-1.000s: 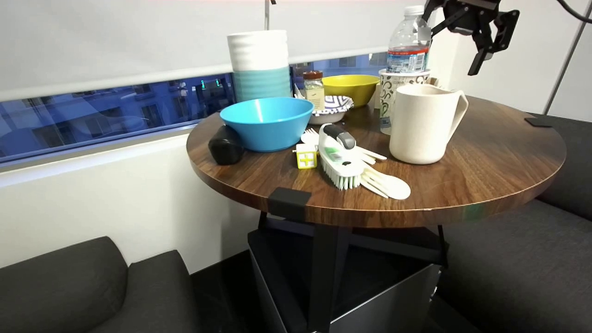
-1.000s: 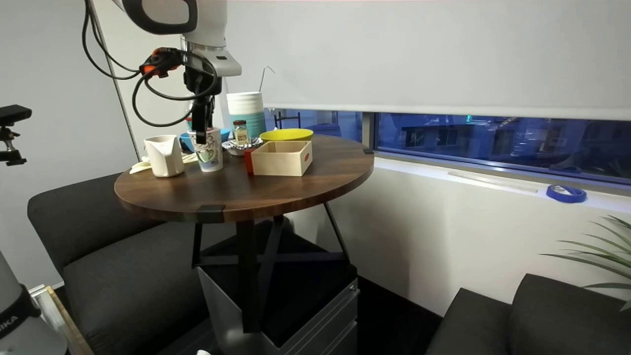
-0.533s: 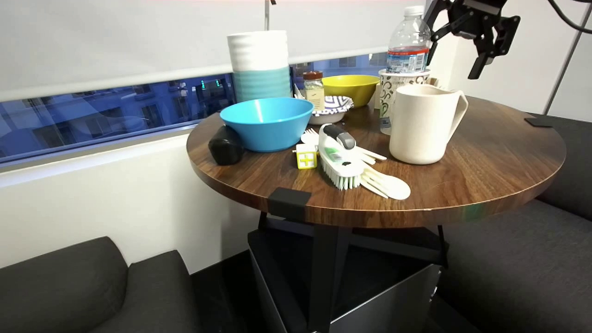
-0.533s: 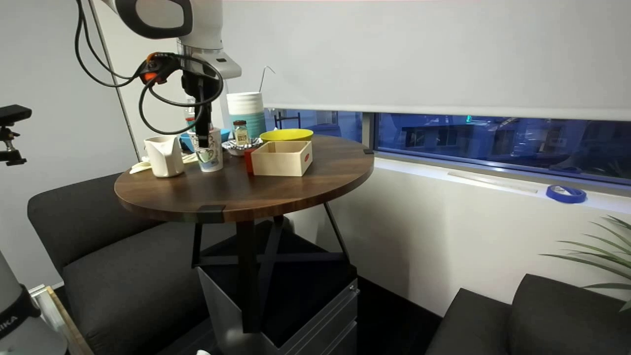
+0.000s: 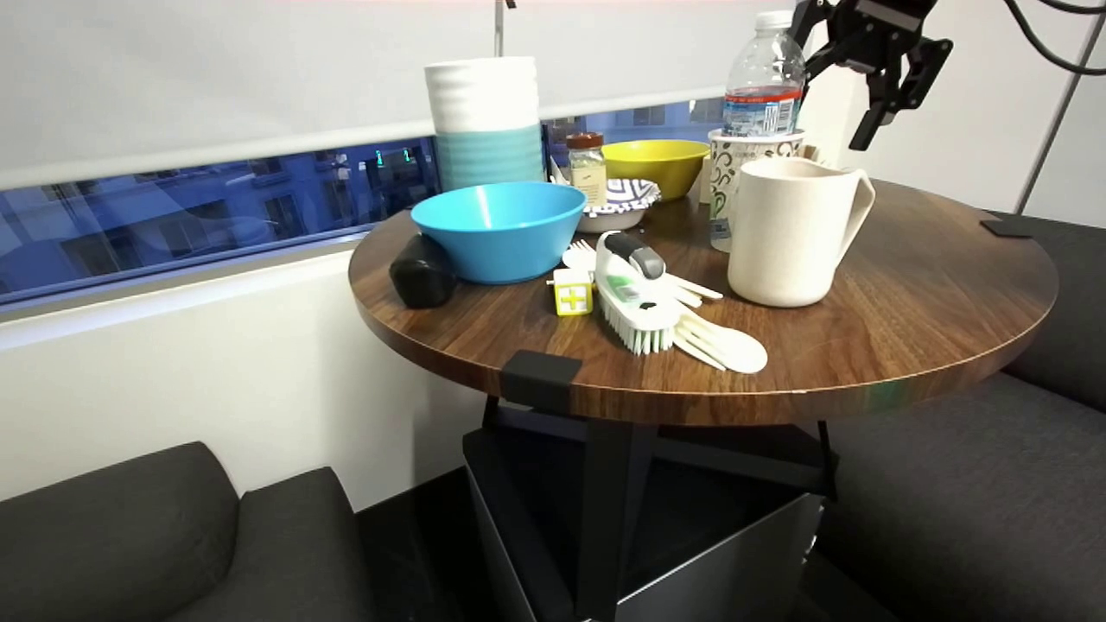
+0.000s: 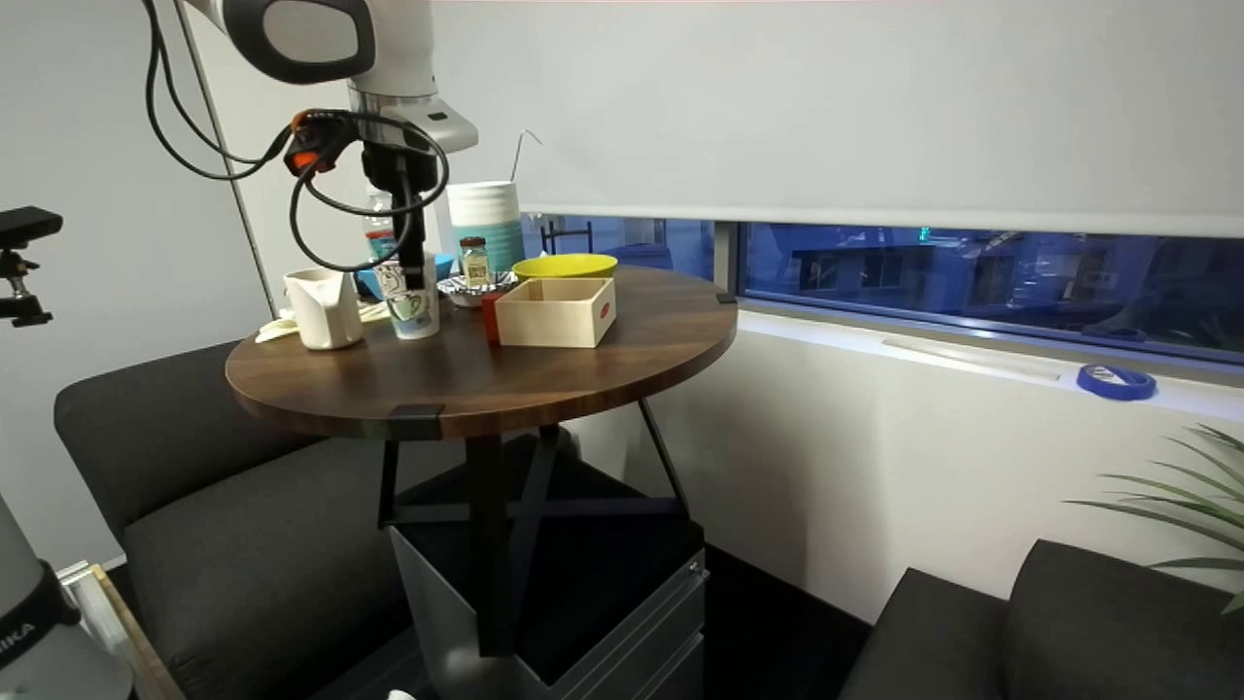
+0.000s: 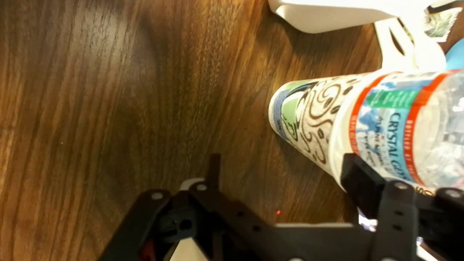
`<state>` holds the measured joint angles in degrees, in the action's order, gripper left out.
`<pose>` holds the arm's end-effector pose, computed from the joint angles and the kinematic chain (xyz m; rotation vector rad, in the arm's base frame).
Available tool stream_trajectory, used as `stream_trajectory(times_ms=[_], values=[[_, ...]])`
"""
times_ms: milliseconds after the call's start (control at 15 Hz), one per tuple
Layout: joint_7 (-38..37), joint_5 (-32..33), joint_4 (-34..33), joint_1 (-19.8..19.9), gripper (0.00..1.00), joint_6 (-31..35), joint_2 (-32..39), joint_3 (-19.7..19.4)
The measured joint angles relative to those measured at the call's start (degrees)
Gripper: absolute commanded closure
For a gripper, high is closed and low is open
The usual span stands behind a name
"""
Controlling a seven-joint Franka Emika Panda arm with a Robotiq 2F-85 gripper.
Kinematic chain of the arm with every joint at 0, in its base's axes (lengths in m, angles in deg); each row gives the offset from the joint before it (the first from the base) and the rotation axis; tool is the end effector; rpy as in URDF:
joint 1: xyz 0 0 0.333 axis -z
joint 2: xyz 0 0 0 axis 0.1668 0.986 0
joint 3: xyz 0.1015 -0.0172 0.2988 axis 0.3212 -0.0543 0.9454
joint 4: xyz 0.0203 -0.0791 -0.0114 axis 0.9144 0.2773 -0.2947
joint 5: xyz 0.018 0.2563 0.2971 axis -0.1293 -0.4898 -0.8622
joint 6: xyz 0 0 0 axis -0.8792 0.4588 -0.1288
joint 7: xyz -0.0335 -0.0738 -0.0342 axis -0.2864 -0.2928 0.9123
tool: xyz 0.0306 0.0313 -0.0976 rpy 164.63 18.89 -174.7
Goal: Pick up the water bottle from the table and put it in the paper cup, pick up the paper cup and put it in the white mug
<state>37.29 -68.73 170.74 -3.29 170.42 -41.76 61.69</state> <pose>0.4305 -0.0554 0.4763 -2.6879 0.8769 -0.0494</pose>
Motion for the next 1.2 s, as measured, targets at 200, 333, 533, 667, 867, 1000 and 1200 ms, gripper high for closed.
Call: stream_trajectory(times_ms=[200, 333, 533, 667, 867, 1000, 1200], values=[[0.5, 0.0, 0.1, -0.4, 0.13, 0.4, -0.1, 0.1], [0.9, -0.1, 0.3, -0.6, 0.11, 0.7, -0.1, 0.1], [1.6, -0.3, 0.7, -0.9, 0.37, 0.9, -0.2, 0.1], [1.7, -0.3, 1.0, -1.1, 0.51, 1.0, -0.2, 0.1], [1.7, -0.5, 1.1, -1.3, 0.72, 1.0, -0.2, 0.1], [1.7, -0.7, 1.1, -1.4, 0.86, 1.0, -0.2, 0.1], [1.7, -1.8, 1.0, -1.5, 1.00, 1.5, -0.2, 0.1]])
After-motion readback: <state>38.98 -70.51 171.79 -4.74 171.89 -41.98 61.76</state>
